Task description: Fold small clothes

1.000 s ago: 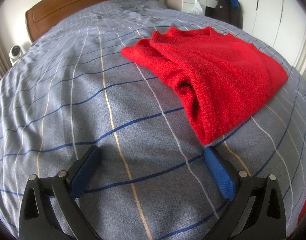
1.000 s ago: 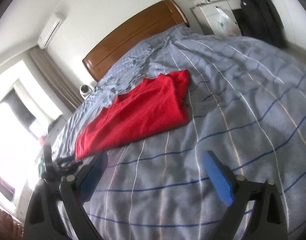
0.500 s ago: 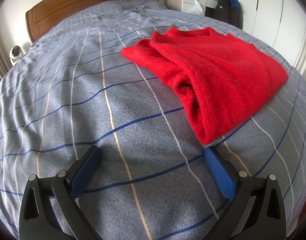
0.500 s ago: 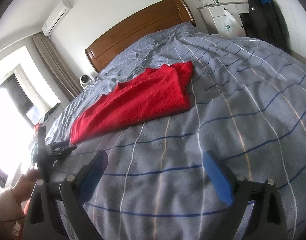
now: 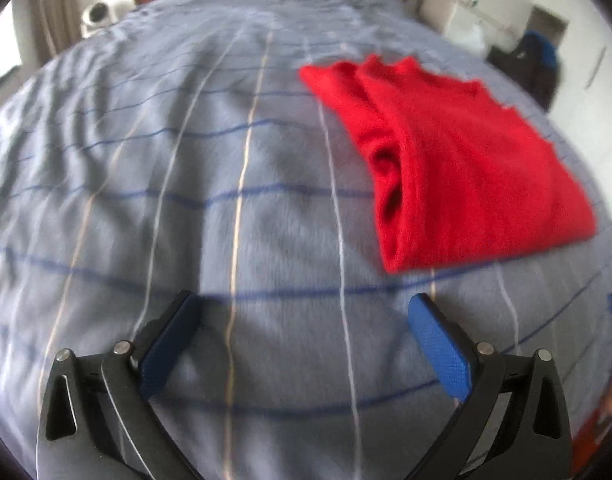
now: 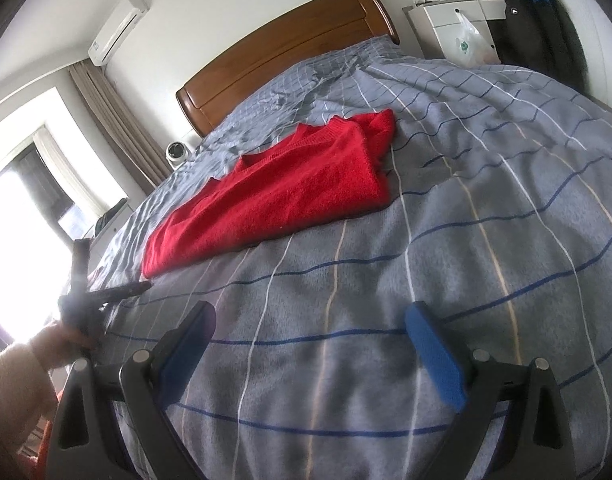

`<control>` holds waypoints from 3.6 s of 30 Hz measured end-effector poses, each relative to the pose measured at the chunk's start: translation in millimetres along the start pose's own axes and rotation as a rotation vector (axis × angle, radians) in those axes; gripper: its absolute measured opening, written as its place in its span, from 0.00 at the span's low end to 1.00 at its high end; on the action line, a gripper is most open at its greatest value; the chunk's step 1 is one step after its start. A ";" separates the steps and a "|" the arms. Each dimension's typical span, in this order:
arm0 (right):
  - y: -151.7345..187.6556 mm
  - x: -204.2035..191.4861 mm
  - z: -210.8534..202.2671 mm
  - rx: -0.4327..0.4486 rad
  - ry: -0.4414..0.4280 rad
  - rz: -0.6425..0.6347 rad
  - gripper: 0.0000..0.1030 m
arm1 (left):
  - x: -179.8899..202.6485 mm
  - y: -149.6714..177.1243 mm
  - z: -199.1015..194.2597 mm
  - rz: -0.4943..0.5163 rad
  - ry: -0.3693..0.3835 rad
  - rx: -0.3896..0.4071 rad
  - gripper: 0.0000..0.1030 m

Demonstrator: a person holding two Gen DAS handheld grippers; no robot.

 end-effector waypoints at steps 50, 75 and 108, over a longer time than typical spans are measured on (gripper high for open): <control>-192.5 -53.4 128.0 -0.251 0.074 0.001 0.11 | -44.7 63.9 -63.8 -0.188 -0.187 0.280 0.99; -135.4 -222.2 146.2 -0.288 -0.024 -0.370 0.58 | -84.9 67.0 -62.7 -0.301 -0.154 0.270 0.99; -5.0 -165.2 89.6 -0.277 0.049 -0.345 0.52 | -73.2 77.4 -55.6 -0.244 -0.218 0.243 1.00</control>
Point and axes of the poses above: each gripper's, at about its wrist camera, not at the fingertips, and z roughly the way its jaws point, x to its right, y to its underside, the point moved 3 cm from there along z, roughly the way its jaws point, and after that the axes turned 3 degrees about -x, right-handed, at the moved point
